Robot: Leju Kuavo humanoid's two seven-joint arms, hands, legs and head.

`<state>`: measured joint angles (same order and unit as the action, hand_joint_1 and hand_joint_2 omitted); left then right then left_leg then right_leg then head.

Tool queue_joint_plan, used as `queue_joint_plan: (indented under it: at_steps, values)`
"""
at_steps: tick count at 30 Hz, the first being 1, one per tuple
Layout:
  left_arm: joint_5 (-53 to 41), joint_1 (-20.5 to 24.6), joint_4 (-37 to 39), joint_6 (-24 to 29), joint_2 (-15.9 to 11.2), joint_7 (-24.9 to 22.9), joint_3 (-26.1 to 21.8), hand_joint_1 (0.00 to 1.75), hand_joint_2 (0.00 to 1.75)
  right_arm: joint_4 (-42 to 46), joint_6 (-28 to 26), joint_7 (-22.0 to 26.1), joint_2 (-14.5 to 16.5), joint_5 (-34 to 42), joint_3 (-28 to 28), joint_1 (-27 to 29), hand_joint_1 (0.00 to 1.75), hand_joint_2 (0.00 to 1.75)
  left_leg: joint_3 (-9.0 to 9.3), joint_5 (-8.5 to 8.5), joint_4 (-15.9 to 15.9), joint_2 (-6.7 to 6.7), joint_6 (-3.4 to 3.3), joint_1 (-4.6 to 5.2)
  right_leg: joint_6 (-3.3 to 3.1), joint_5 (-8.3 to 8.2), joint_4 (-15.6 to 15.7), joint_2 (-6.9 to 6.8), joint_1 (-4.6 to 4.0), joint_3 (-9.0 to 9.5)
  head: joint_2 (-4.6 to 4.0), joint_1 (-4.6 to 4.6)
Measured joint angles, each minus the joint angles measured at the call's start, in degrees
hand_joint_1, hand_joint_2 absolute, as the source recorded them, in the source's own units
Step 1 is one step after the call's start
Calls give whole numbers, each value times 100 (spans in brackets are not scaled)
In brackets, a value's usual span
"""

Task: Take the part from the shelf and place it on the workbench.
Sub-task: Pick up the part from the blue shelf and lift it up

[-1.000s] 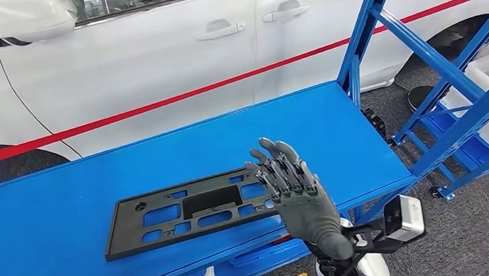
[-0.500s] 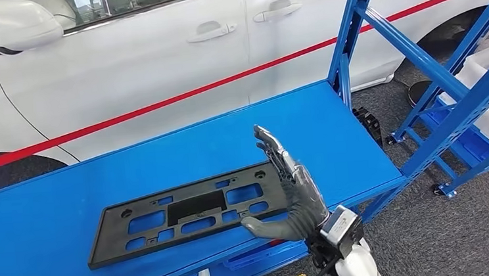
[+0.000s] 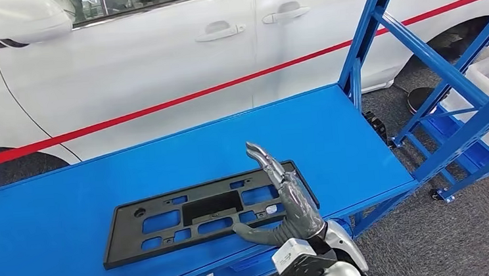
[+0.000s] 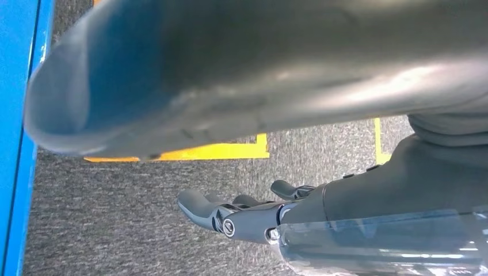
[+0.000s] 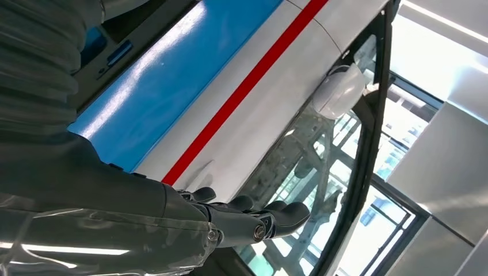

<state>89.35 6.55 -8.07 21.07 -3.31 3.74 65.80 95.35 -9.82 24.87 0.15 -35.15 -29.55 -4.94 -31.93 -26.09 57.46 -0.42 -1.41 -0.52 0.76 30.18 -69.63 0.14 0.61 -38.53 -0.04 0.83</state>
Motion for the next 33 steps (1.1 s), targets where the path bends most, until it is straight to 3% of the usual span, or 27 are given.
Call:
queue_joint_plan:
  at_steps: [2, 3, 6, 8, 9, 11, 12, 13, 14, 15, 16, 18, 19, 23, 25, 27, 28, 29, 30, 31, 33]
  values:
    - [-1, -3, -1, 0, 15, 3, -24, 0, 0, -70, -112, -16, -66, -168, -89, -4, 0, 175, 12, -29, 19, -8, 35, 13, -52, -320, 764, 0, -16, 353, 0, 1]
    - [-1, -4, -1, 0, 21, 6, -33, 0, 0, -103, -171, -59, -102, -269, -140, -6, 0, 175, 11, -41, 26, -9, 60, 21, -71, -387, 1000, 2, -29, 456, 0, 2]
    - [-2, -12, -1, 0, 27, 20, -46, 0, 0, -186, -353, -283, -198, -668, -303, -1, 0, 175, 10, -56, 18, -5, 149, 32, -114, -397, 1121, 14, -43, 491, 0, 5]
    - [-4, -9, -1, -6, 28, 22, -47, 0, 0, -214, -464, -466, -249, -986, -419, 3, 0, 175, -30, -172, 152, 3, 207, 26, -169, -415, 1166, 7, -13, 519, 0, 8]
    - [-6, -7, -2, -13, 31, 21, -47, 0, 0, -220, -517, -559, -279, -1156, -478, 13, 0, 175, -122, -313, 374, 5, 231, 20, -196, -422, 1188, -2, 2, 535, 0, 10]
    - [-6, -12, -2, -34, 35, 20, -47, 0, 0, -225, -637, -709, -387, -1491, -601, 88, 0, 175, -457, -678, 1109, 9, 265, 1, -226, -416, 1192, -21, -2, 544, 0, 14]
    - [-5, -20, -2, -44, 36, 19, -47, 0, 0, -226, -715, -760, -476, -1638, -663, 162, 0, 175, -627, -798, 1453, 9, 279, -8, -229, -411, 1191, -28, -5, 545, 0, 13]
    - [-4, -31, -2, -52, 36, 19, -47, 0, 0, -226, -799, -787, -579, -1753, -724, 249, 0, 175, -723, -815, 1635, 10, 290, -16, -229, -406, 1189, -32, -7, 548, 0, 13]
    - [-4, -40, -2, -60, 36, 18, -47, 0, 0, -226, -884, -801, -687, -1836, -781, 331, 0, 175, -712, -719, 1589, 12, 296, -23, -224, -399, 1185, -32, -6, 553, 0, 13]
    - [-4, -46, -2, -63, 36, 17, -47, 0, 0, -226, -958, -805, -783, -1897, -830, 401, 0, 175, -590, -528, 1316, 13, 297, -31, -214, -390, 1177, -27, -2, 561, 0, 13]
    - [-4, -47, -2, -66, 36, 18, -47, 0, 0, -226, -1017, -810, -865, -1952, -873, 449, 0, 175, -400, -315, 907, 14, 291, -40, -198, -378, 1166, -20, 1, 568, 0, 13]
    - [-3, -32, -2, -76, 39, 25, -47, 0, 0, -227, -1086, -834, -1009, -2071, -944, 499, 0, 175, -88, -86, 241, 10, 254, -27, -150, -352, 1130, -4, -14, 566, 0, 10]
    - [-2, -26, -2, -86, 43, 37, -47, 0, 0, -229, -1103, -863, -1075, -2141, -974, 512, 0, 175, -26, -70, 102, 6, 223, -17, -121, -347, 1121, 1, -21, 560, 0, 8]
    - [-7, -27, -2, -165, 62, 107, -47, 0, 0, -237, -1178, -1006, -1327, -2411, -1046, 557, 0, 175, 0, -39, 31, 5, 60, -13, 5, -281, 1046, 5, -8, 535, 0, 3]
    - [-10, -24, -2, -217, 70, 148, -47, 0, 0, -236, -1228, -1049, -1473, -2516, -1064, 606, 0, 175, 9, -17, 2, 11, -5, -19, 49, 17, 572, 2, 10, 328, 0, 2]
    - [-10, -30, -2, -256, 71, 171, -47, 0, 0, -238, -1260, -1087, -1613, -2590, -1090, 667, 0, 175, 1, -21, 5, 11, -32, -5, 75, 361, -172, 2, 15, -30, 0, 2]
    - [-10, -35, -2, -270, 72, 174, -47, 0, 0, -243, -1263, -1103, -1673, -2607, -1105, 691, 0, 175, -1, -23, 9, 11, -36, 2, 80, 415, -409, 1, 17, -150, 0, 2]
    - [-10, -40, -2, -281, 72, 174, -47, 0, 0, -250, -1260, -1111, -1719, -2614, -1116, 706, 0, 175, 0, -26, 12, 9, -37, 7, 77, 353, -433, 1, 16, -167, 0, 2]
    - [-10, -40, -2, -289, 74, 172, -46, 0, 0, -258, -1255, -1114, -1754, -2615, -1126, 710, 0, 175, 6, -29, 15, 7, -34, 10, 62, 189, -222, 1, 15, -67, 0, 2]
    - [-10, -37, -2, -292, 78, 165, -45, 0, 0, -265, -1252, -1114, -1775, -2615, -1133, 708, 0, 175, 17, -35, 16, 3, -28, 12, 37, -25, 157, 1, 12, 122, 0, 1]
    - [-8, -28, -2, -287, 94, 143, -45, 0, 0, -275, -1244, -1115, -1791, -2615, -1150, 686, 0, 175, 29, -55, 27, -3, 7, 32, -15, -293, 880, 2, -10, 481, 0, 2]
